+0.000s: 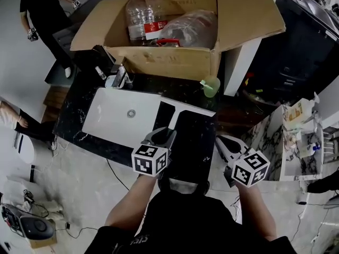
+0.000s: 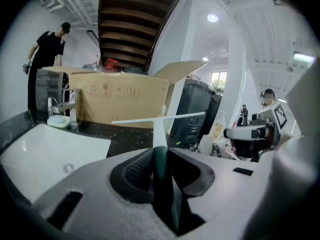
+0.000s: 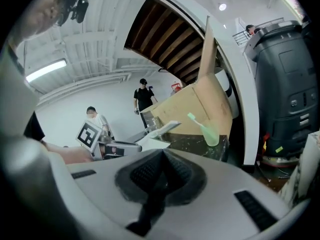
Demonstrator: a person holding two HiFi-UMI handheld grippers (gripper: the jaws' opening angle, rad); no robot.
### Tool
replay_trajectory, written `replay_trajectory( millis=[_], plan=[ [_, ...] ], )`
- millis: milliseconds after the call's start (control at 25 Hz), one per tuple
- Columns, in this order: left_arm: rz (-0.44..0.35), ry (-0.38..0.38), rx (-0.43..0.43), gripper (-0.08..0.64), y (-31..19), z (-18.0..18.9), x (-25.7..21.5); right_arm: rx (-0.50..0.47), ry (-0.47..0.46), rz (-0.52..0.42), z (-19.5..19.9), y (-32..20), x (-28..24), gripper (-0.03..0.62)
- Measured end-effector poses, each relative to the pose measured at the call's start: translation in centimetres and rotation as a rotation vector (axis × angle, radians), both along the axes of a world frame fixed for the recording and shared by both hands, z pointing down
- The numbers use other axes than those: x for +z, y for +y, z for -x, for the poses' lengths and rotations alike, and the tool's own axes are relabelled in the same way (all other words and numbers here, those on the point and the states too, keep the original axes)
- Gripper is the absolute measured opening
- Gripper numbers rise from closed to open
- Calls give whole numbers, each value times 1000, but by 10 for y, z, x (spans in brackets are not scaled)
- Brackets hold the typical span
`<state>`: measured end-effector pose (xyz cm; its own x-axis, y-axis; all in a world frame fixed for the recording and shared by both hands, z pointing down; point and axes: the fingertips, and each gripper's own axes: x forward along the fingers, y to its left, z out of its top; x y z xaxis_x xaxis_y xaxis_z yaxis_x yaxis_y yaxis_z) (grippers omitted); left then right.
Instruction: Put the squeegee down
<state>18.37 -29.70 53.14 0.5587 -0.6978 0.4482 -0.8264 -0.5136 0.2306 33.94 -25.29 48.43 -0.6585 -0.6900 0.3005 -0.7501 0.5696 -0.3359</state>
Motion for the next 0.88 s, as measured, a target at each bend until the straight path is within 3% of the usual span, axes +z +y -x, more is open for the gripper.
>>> replay_trajectory(
  millis=[240,400,880],
  plan=[
    [77,-52,30,104,-12,-1,40,-3,2,-3,15,-2,-1,6],
    [100,-114,76,104,-17,-1,61,5,0,15,25,4,5,6],
    [148,-190,167,104,-41,-9,86,61,-8,58,28,13,23,6]
  ],
)
